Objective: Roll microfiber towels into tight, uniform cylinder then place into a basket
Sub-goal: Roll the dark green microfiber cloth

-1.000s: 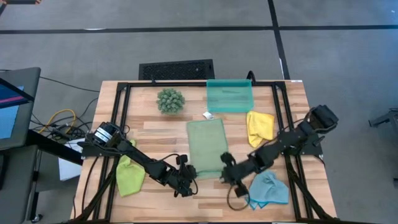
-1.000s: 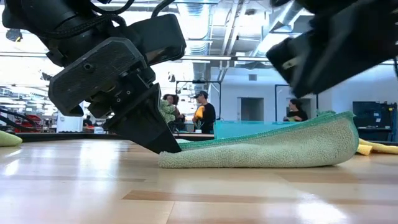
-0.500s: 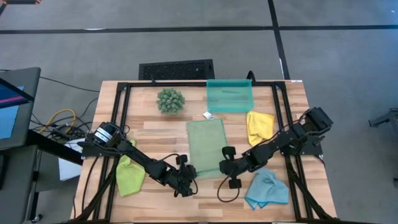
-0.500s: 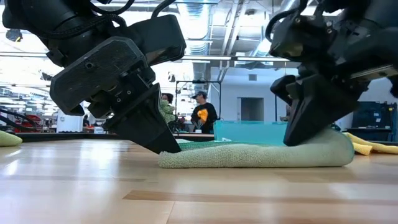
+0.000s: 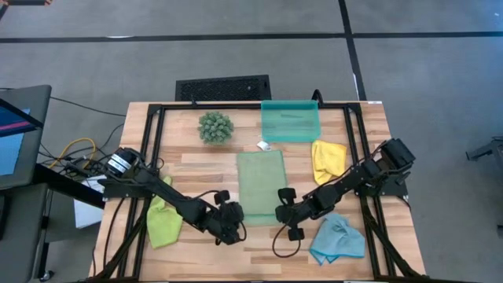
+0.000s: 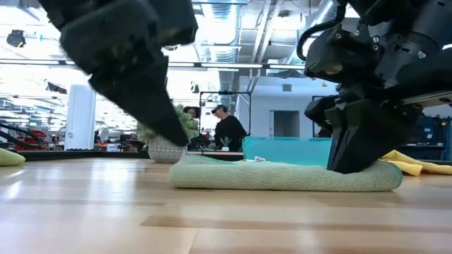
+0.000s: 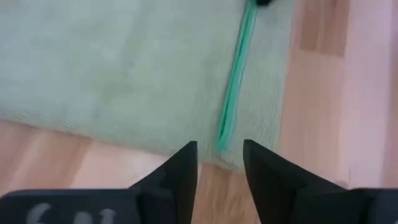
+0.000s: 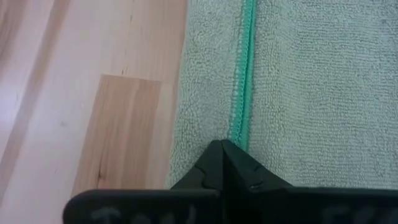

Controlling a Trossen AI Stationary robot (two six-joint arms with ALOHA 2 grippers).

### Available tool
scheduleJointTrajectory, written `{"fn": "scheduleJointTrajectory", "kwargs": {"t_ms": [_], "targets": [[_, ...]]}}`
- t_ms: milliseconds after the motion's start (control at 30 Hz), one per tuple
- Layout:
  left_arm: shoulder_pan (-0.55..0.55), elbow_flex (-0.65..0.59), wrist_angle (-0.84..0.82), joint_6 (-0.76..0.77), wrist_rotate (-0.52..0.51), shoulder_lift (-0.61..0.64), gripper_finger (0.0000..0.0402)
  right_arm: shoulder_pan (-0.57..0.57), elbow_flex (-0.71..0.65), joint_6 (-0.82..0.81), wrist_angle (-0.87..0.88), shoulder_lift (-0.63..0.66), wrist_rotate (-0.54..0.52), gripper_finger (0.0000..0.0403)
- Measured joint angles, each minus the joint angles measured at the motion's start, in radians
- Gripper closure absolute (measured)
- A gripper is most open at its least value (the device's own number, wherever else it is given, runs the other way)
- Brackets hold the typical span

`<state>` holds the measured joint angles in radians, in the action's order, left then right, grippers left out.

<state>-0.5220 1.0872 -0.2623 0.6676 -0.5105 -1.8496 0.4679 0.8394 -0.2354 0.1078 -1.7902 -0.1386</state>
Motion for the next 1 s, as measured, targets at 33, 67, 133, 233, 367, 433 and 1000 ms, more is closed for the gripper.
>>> {"fn": "scheduleJointTrajectory", "kwargs": {"t_ms": [33,67,133,233,367,433,1000], "targets": [[-0.003,0.000,0.022,-0.006,-0.010,0.001,0.0273,0.000,0.000,0.004,0.000,0.005,0.001,0.0385],[-0.005,0.000,0.045,-0.023,-0.015,0.000,0.0273,0.001,-0.001,0.006,-0.001,0.013,0.002,0.0385],[-0.006,0.001,0.101,-0.059,-0.019,-0.005,0.0275,0.001,-0.003,0.008,-0.002,0.020,0.004,0.0384],[0.001,0.001,0.163,-0.111,-0.015,-0.041,0.0287,0.001,-0.005,0.008,-0.010,0.025,0.006,0.0381],[0.030,0.001,0.157,-0.100,0.023,-0.093,0.0312,0.001,-0.005,0.008,-0.006,0.025,0.006,0.0382],[0.043,0.001,0.133,-0.070,0.044,-0.119,0.0325,0.001,-0.005,0.008,-0.006,0.025,0.006,0.0384],[0.043,0.004,0.100,-0.039,0.060,-0.125,0.0372,0.002,-0.009,-0.007,0.052,0.100,0.006,0.0316]]}}
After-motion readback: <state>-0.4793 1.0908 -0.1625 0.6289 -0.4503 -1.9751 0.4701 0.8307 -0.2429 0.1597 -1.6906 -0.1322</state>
